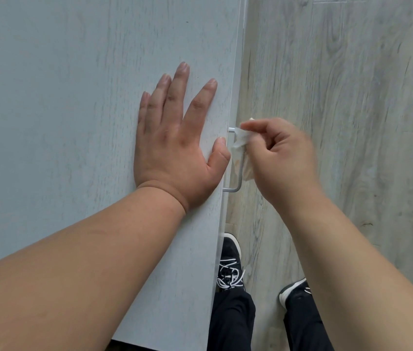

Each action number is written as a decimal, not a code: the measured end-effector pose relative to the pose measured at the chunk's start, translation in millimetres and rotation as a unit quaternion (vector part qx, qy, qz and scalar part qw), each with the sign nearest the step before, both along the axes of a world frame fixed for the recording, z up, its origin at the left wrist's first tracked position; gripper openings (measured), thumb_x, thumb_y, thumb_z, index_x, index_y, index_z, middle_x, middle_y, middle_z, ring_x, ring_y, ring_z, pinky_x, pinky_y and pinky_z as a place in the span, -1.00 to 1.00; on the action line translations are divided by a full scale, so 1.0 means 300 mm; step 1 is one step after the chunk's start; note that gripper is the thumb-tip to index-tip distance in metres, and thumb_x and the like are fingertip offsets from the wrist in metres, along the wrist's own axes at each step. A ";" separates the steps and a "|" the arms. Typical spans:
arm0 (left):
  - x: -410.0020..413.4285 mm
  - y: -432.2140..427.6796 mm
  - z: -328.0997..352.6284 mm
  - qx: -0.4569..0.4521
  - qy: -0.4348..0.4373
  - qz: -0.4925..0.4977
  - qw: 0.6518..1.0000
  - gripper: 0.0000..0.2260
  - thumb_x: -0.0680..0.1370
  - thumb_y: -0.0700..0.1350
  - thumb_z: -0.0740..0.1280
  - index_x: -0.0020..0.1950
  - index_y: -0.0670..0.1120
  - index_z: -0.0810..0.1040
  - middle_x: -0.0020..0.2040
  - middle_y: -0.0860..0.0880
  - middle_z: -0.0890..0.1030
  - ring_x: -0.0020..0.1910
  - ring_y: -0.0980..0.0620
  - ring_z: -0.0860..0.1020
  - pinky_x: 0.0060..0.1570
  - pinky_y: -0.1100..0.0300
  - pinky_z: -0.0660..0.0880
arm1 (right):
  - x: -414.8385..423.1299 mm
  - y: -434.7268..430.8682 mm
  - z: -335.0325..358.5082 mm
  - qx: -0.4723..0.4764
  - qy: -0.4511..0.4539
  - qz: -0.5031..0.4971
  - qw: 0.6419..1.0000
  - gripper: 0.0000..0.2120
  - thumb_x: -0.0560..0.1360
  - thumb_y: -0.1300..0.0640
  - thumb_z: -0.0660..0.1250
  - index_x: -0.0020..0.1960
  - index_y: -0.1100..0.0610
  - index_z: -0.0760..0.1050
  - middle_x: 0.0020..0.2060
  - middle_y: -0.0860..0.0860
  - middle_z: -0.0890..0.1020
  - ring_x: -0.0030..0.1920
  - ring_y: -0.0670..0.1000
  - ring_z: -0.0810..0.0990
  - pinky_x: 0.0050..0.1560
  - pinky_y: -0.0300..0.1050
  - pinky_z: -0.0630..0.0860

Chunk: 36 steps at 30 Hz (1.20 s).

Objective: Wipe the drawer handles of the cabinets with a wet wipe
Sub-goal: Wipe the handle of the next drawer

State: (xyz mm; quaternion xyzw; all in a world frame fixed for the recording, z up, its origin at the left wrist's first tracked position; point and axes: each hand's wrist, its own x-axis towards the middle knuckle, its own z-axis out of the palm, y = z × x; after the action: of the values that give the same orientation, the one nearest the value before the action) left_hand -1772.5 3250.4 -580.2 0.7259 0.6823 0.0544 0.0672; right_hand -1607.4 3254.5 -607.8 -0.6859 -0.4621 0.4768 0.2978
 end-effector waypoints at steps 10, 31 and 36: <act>0.001 -0.001 0.001 0.003 -0.006 0.002 1.000 -0.33 0.52 0.15 0.20 0.64 0.02 0.30 0.67 -0.15 0.19 0.64 -0.23 0.16 0.59 -0.25 0.07 | -0.023 0.024 -0.014 0.010 -0.069 0.038 0.997 -0.92 0.59 0.08 0.40 -0.07 0.03 0.56 -0.23 -0.10 0.62 -0.22 -0.11 0.59 -0.18 -0.17 0.48; 0.003 -0.001 0.006 -0.005 -0.001 0.007 1.000 -0.33 0.53 0.16 0.18 0.65 0.04 0.27 0.68 -0.14 0.16 0.65 -0.21 0.13 0.62 -0.21 0.02 | -0.020 0.054 -0.024 0.043 -0.099 0.041 0.993 -0.94 0.58 0.17 0.37 -0.07 0.10 0.55 -0.18 -0.01 0.64 -0.14 -0.01 0.61 -0.14 -0.15 0.50; 0.003 0.001 0.006 -0.010 0.001 0.006 1.000 -0.31 0.52 0.20 0.19 0.65 0.04 0.26 0.68 -0.13 0.15 0.65 -0.21 0.12 0.61 -0.22 0.03 | -0.006 0.024 -0.028 0.023 -0.075 0.025 0.997 -0.94 0.58 0.16 0.39 -0.08 0.08 0.55 -0.16 -0.06 0.66 -0.11 -0.06 0.64 -0.08 -0.14 0.56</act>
State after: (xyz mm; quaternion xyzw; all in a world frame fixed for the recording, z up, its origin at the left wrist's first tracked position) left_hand -1771.5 3250.7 -578.3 0.7210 0.6874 0.0474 0.0738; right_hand -1609.2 3261.8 -616.3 -0.7005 -0.5113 0.4207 0.2663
